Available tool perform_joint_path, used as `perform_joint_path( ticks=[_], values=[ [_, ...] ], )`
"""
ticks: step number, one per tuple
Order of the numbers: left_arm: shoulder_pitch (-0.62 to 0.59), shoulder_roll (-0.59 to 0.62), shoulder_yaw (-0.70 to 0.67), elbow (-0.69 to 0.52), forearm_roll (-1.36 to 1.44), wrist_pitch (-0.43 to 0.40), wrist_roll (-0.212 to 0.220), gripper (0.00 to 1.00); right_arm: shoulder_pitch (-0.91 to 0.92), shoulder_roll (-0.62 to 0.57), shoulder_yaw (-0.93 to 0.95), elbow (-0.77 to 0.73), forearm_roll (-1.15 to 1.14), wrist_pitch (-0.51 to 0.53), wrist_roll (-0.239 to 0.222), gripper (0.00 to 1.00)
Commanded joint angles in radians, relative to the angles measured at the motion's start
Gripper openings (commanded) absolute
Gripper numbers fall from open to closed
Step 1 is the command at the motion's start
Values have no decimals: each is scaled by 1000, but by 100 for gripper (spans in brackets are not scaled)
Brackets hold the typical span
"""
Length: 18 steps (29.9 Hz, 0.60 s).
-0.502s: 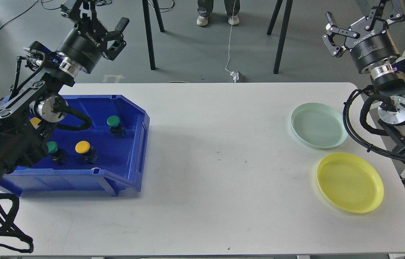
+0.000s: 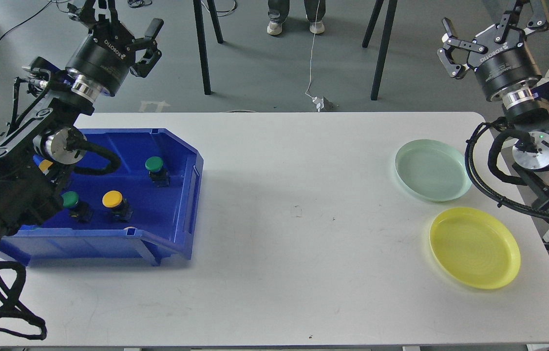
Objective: Pass button and place on color plate
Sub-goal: 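Move the left gripper over the blue bin toward a yellow button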
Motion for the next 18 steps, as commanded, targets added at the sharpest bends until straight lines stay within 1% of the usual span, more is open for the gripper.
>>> perform_joint_path(
  ticks=[1, 6, 11, 14, 16, 18],
  values=[
    [-4, 1, -43, -93, -3, 0, 0, 100, -4, 0, 0, 0, 0, 0, 0, 99],
    [-7, 48, -37, -263, 41, 0, 0, 100, -5, 0, 0, 0, 0, 0, 0, 99],
    [-11, 201, -7, -438, 230, 0, 0, 100, -11, 0, 2, 0, 0, 0, 0, 99],
    [-48, 324, 79, -502, 305, 0, 0, 100, -13, 0, 2, 0, 0, 0, 0, 99],
    [-104, 399, 185, -512, 333, 0, 0, 100, -14, 0, 2, 0, 0, 0, 0, 99],
    [-186, 465, 317, -512, 341, 0, 0, 100, -22, 0, 2, 0, 0, 0, 0, 99]
  ],
)
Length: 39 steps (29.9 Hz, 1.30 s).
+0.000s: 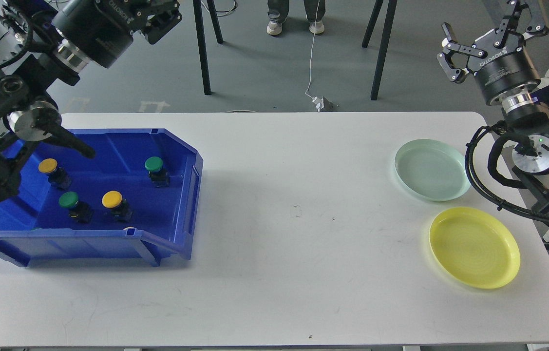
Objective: Pass button and place on color plate
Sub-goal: 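Move the left gripper over the blue bin toward a yellow button, then lower the left gripper into the bin and grasp the yellow button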
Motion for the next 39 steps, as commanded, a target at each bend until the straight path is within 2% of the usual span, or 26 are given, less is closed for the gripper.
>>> perform_joint_path(
  ticks=[1, 6, 13, 24, 28, 32, 39],
  values=[
    [-139, 122, 239, -10, 26, 1, 0, 100, -12, 0, 0, 0, 0, 0, 0, 99],
    [-343, 209, 488, -57, 109, 1, 0, 100, -32, 0, 3, -1, 0, 0, 0, 99],
    [-455, 337, 638, -140, 236, 1, 0, 100, -36, 0, 3, -1, 0, 0, 0, 99],
    [-462, 302, 940, -125, 565, 1, 0, 100, -48, 0, 2, -3, 0, 0, 0, 99],
    [-459, 286, 1005, -102, 611, 1, 0, 100, -52, 0, 2, -3, 0, 0, 0, 99],
    [-453, 234, 1063, -30, 660, 1, 0, 100, -55, 0, 2, -3, 0, 0, 0, 99],
    [-420, 207, 1083, 22, 662, 1, 0, 100, -59, -2, 2, -3, 0, 0, 0, 99]
  ],
)
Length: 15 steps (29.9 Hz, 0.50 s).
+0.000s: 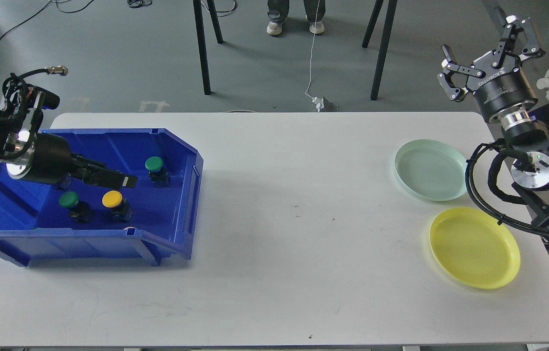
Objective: Pass button and place on color plate
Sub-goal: 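Lower the left gripper into the bin and grasp the yellow button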
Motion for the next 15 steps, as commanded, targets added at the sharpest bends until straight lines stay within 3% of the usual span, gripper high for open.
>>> perform_joint_path(
  ticks=[1, 15],
  values=[
    [31, -12, 1, 29, 2, 0, 0, 100, -2, -2, 0, 0, 0, 0, 0, 99],
    [113, -73, -5, 145, 0, 0, 0, 100, -2, -5, 0, 1, 0, 0, 0, 99]
  ],
)
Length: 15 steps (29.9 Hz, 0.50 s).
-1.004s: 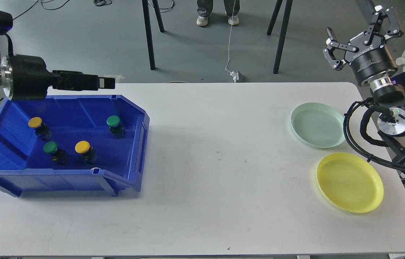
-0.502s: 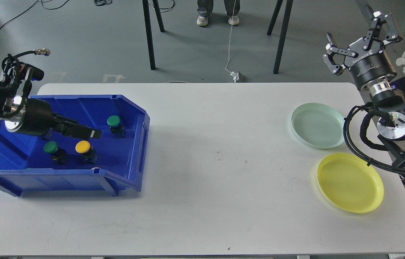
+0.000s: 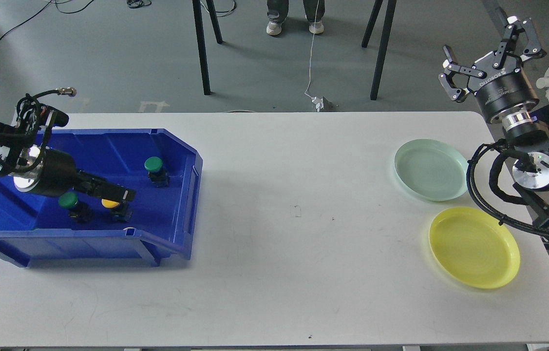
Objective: Pass button and place on color plate
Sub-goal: 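Lower the left gripper into the bin and grasp the yellow button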
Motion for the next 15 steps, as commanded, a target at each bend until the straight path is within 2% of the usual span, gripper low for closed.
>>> perform_joint_path(
  ticks=[1, 7, 15],
  values=[
    [17, -4, -4, 27, 0, 0, 0, 100, 0, 0, 2, 1, 0, 0, 0, 99],
    [51, -62, -4, 96, 0, 0, 0, 100, 0, 0, 2, 1, 0, 0, 0, 99],
    [72, -77, -7, 128, 0, 0, 0, 100, -1, -7, 2, 1, 0, 0, 0, 99]
  ],
)
